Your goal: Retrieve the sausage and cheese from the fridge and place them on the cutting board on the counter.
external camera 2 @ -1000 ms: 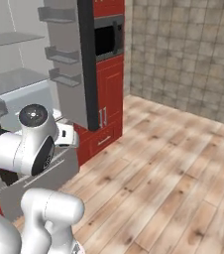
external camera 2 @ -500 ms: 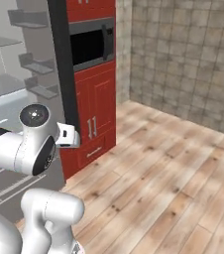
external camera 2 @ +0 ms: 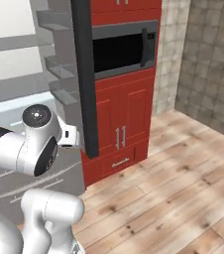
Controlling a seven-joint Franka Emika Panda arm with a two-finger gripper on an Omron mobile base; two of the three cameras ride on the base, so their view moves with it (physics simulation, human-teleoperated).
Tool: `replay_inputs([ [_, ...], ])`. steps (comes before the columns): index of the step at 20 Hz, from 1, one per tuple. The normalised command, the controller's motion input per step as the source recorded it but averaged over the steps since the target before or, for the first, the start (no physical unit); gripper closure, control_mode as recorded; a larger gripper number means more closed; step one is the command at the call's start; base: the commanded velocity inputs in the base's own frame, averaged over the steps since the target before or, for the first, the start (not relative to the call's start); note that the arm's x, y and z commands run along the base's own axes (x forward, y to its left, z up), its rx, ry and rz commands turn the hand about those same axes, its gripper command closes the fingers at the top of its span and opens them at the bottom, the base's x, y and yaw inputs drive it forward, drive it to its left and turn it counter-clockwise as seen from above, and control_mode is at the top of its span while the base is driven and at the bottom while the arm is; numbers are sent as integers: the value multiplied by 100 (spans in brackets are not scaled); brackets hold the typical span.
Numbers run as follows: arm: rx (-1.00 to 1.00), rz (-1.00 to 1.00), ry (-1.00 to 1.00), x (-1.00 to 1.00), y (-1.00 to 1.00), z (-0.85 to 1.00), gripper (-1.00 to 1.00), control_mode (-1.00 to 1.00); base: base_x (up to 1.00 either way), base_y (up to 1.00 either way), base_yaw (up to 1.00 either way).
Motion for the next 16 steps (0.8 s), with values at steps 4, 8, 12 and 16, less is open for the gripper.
replay_inputs([
  [4, 0, 0, 0, 0, 0, 0, -100, 100, 59, -7, 55],
  [8, 0, 0, 0, 0, 0, 0, -100, 100, 56, -7, 58],
  [12, 0, 0, 0, 0, 0, 0, -100, 100, 50, -9, 64],
  [16, 0, 0, 0, 0, 0, 0, -100, 100, 52, -12, 56],
])
